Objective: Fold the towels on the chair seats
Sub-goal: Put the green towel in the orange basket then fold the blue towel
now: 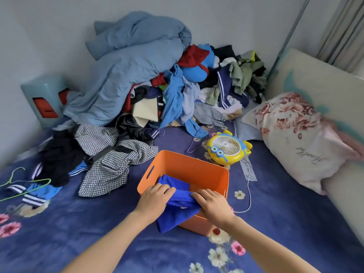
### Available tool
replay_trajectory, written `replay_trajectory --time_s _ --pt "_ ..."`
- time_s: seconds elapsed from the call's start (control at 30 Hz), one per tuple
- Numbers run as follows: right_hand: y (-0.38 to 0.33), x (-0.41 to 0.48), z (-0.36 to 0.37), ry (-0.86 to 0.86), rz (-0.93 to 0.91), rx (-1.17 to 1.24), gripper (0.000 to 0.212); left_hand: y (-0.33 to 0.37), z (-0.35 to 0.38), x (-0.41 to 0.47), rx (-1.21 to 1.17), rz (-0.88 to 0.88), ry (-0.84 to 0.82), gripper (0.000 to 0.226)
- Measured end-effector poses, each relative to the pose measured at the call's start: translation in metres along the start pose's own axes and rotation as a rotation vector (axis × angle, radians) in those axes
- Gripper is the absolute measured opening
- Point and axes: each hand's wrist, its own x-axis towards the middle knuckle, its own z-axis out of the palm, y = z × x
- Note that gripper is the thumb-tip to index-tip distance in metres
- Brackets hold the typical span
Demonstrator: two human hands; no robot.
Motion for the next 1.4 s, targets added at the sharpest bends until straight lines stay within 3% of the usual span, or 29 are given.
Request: replay_trajectory --time_s 0.2,0.47,0.7,0.77,0.83,0.87,0.93,1.0,1.1,1.27,1.4 --pt "0.026 0.049 0.01 -0.054 0.148 -0.008 0.034 -0.044 0.013 0.065 -0.035 0.069 -0.052 0.045" --pt "0.048 0.093 0.081 -0.316 0.426 0.101 0.049 -0.109 0.096 0.127 -0.065 0.243 -0.378 0.041" --pt "0.046 0.116 0.128 -0.25 0.548 0.093 0.048 -0.142 0.141 0.149 -0.115 0.225 -0.304 0.035" --pt "0.035 0.11 0.145 -0.344 0.547 0.204 0.047 -0.141 0.157 0.119 -0.107 0.205 -0.448 0.033" --pt "0.023 0.104 0.166 -0.583 0.56 0.279 0.065 -0.139 0.168 0.093 -0.051 0.146 -0.781 0.056" --pt "0.018 0.099 0.177 -0.73 0.579 0.316 0.073 -0.139 0.172 0.083 0.014 0.121 -0.945 0.057" --pt "0.009 0.09 0.198 -0.981 0.563 0.367 0.066 -0.137 0.185 0.066 0.051 0.13 -1.142 0.039" --pt "0.001 0.085 0.214 -1.108 0.582 0.437 0.057 -0.132 0.194 0.064 -0.024 0.071 -1.223 0.036" --pt "0.0 0.087 0.232 -1.167 0.574 0.446 0.053 -0.124 0.211 0.073 -0.13 -0.054 -1.167 0.036" --pt "0.011 0.089 0.246 -1.184 0.565 0.448 0.052 -0.121 0.239 0.097 -0.164 -0.162 -1.075 0.061" --pt "0.018 0.083 0.243 -1.193 0.597 0.448 0.052 -0.129 0.254 0.106 -0.162 -0.206 -1.129 0.062"
